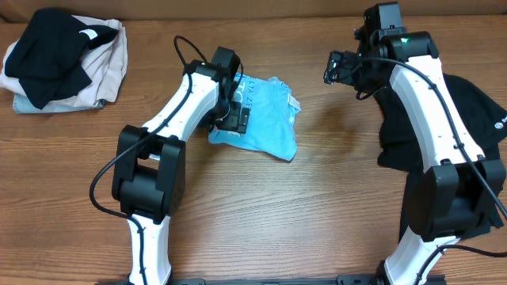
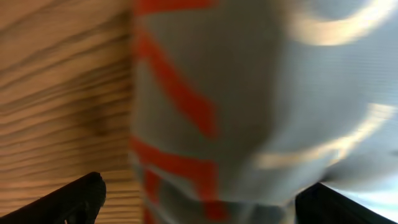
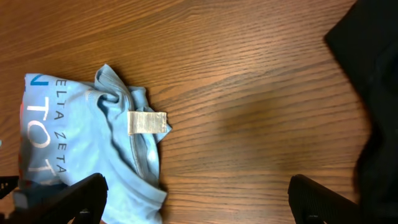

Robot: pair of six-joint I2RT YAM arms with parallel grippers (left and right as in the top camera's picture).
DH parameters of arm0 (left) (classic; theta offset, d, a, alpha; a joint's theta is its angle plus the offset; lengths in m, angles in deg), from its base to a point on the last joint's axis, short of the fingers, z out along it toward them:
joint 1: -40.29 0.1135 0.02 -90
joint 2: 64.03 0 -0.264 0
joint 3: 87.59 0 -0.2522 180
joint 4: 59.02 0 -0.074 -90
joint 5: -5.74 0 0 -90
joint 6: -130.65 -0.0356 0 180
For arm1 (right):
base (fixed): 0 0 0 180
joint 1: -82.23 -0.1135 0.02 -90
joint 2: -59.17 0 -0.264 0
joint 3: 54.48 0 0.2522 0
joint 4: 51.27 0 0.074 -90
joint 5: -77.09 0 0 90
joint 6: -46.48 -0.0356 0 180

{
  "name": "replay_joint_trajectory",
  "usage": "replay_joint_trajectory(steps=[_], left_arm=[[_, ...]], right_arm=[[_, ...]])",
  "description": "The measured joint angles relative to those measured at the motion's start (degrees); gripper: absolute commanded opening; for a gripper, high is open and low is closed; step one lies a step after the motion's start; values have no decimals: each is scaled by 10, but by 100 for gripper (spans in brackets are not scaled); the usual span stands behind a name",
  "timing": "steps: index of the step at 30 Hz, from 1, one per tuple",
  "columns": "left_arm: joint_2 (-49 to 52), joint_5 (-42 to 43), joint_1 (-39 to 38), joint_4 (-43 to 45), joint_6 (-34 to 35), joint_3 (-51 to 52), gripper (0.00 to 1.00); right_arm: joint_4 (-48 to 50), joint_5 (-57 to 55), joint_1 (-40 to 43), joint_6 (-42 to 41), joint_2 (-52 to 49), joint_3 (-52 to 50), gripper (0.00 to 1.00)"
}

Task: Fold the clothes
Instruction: 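Grasp the folded light-blue shirt with the left gripper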

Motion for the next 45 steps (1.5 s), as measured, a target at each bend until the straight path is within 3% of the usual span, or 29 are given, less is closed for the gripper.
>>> replay_joint_trajectory(steps=[8,14,20,27,34,45], left_arm=[[-2,-139,6,-4,34,23,100],[-2,-206,58,6,25,24,100],[-1,-174,78,-61,-54,-47,100],[-2,-59,-22,-158,-172,-182,100],[-2,-23,-103,-129,-233,-131,100],[-2,-34,-100,-34,-244,-36,100]], right_arm=[[-5,-3,0,0,0,0,97],[-5,-4,0,0,0,0,97],[-6,-4,0,0,0,0,98],[-5,-4,0,0,0,0,99],[-6,-4,0,0,0,0,100],[-9,-4,0,0,0,0,100]])
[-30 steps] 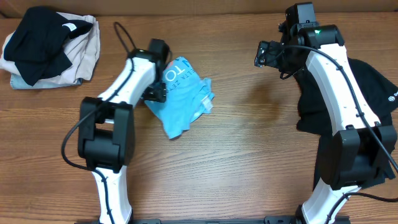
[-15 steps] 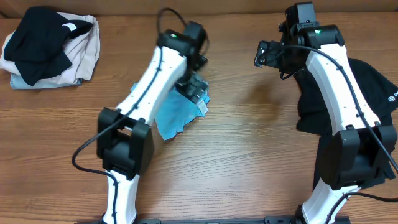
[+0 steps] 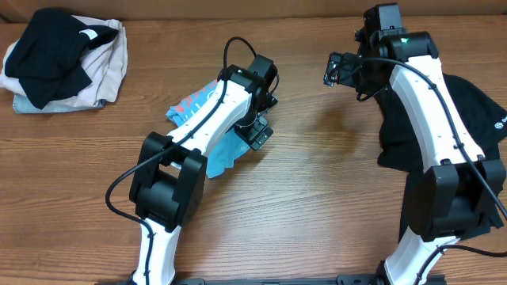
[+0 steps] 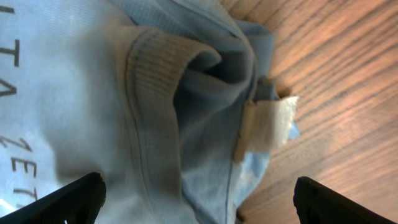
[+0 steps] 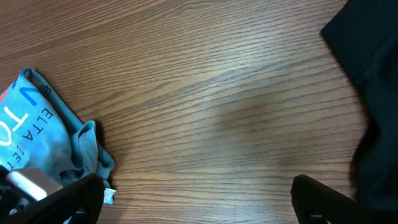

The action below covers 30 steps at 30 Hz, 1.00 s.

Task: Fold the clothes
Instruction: 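Grasp the folded light-blue shirt with the left gripper, then carry the folded shirt with the left gripper onto the top-left clothes stack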

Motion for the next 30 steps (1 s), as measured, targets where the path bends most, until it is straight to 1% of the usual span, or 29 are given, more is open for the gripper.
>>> replay_joint_trajectory(steps=[11,13,17,20,22,26,27,30], left_arm=[[0,-19,3,73,-11,82,100],[-3,-26,3,91,-10,94,96],[-16,-34,6,119,-10,117,82],[-18,-44,11,127,-10,120,63],[-18,-59,15,131,-5,121,48],[-18,-89,30,139,-2,123,12],[-18,-94,34,142,6,123,4],[-18,-108,45,148,21,123,4]], right_arm=[[0,0,0,0,0,0,100],[0,0,0,0,0,0,100],[0,0,0,0,0,0,100],[0,0,0,0,0,0,100],[0,0,0,0,0,0,100],[0,0,0,0,0,0,100],[0,0,0,0,0,0,100],[0,0,0,0,0,0,100]])
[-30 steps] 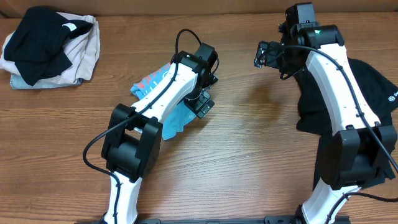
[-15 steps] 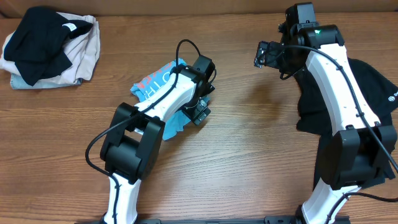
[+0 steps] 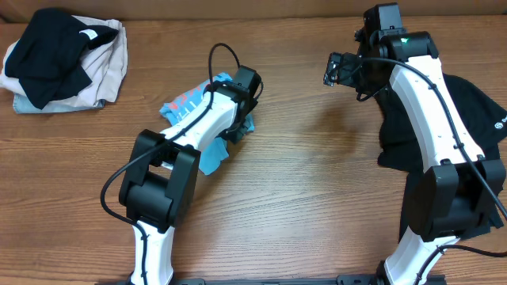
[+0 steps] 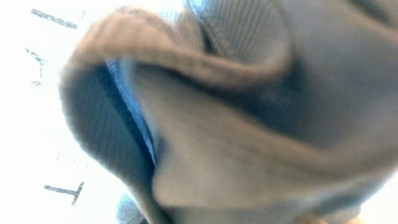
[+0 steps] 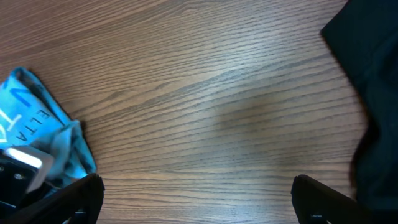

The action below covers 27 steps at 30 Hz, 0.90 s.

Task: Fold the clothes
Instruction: 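Carry the folded shirt with the left gripper onto the top-left clothes stack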

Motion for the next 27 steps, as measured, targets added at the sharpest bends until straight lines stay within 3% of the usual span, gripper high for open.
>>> replay_joint_trajectory(steps=[4,8,18,27], left_arm=[[0,-21,17,-5,31,-1,4],[12,-35,40,-82,61,-39,4],[26,-24,103,-304,97,-366,4],[25,-24,183,-364,94,-567,4]], right_arm=[[0,0,0,0,0,0,100],[0,0,0,0,0,0,100],[-7,0,0,0,0,0,100],[-7,0,0,0,0,0,100]])
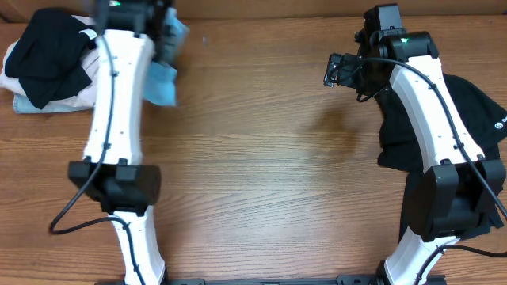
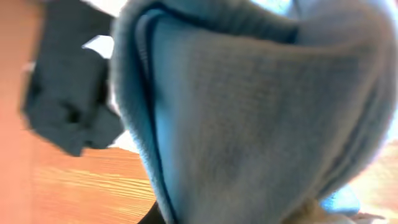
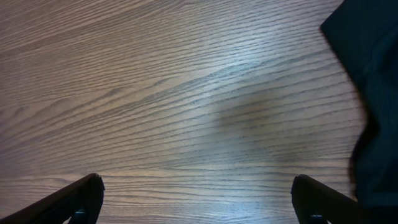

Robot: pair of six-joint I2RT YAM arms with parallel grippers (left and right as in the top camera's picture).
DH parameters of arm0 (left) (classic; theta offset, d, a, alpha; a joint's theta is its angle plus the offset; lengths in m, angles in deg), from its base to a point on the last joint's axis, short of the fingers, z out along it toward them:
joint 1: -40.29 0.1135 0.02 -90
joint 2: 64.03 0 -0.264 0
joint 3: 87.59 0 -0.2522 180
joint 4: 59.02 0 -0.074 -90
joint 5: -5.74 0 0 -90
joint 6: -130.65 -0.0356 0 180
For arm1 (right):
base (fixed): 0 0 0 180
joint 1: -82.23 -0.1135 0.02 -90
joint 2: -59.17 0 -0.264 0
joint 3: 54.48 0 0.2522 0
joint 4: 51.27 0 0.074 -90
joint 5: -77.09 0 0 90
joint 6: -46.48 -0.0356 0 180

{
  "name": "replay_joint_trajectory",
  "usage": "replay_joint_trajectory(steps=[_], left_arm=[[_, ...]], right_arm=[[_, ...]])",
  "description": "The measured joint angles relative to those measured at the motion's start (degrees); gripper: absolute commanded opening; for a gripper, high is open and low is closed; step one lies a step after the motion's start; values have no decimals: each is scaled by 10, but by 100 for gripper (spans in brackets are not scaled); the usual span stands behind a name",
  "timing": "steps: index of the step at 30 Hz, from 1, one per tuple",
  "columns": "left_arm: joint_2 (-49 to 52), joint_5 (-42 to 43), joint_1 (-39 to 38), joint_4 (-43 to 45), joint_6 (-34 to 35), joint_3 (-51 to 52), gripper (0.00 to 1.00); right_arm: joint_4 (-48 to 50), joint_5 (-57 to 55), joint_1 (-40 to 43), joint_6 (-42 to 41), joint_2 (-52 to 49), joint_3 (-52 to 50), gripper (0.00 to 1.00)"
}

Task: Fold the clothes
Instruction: 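Carry the folded shirt with the left gripper onto the top-left clothes stack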

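A folded light blue shirt (image 1: 162, 67) hangs blurred in the air at the far left of the table, with my left gripper (image 1: 158, 32) shut on its top. In the left wrist view the blue shirt (image 2: 249, 112) fills the frame and hides the fingers. Just left of it lies a pile of folded clothes (image 1: 59, 59), black on beige. My right gripper (image 1: 341, 67) hovers open over bare wood at the back right; its fingertips (image 3: 81, 199) hold nothing.
A crumpled black garment (image 1: 475, 111) lies at the right edge, partly under the right arm, and shows as the black garment (image 3: 376, 93) in the right wrist view. The wooden table (image 1: 269, 182) stretches between the two arms.
My left gripper, then low at the table's middle on the bunched blue shirt, is now raised at the far left beside the pile, shirt still in it. The right arm has not moved.
The folded blue shirt lay at the table's middle with my left gripper at its left edge. Then the gripper was at its collar side and the shirt sat further left. Then the shirt was bunched under the gripper. Now it hangs beside the pile.
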Motion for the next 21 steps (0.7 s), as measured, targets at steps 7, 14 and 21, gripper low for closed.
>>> replay_joint_trajectory(steps=[7,14,21], left_arm=[[0,-9,111,13,0,-57,4],[-16,17,201,44,1,-61,4],[-73,95,311,103,0,-67,4]], right_arm=[[-2,0,0,0,0,0,100],[-2,0,0,0,0,0,100],[-5,0,0,0,0,0,100]])
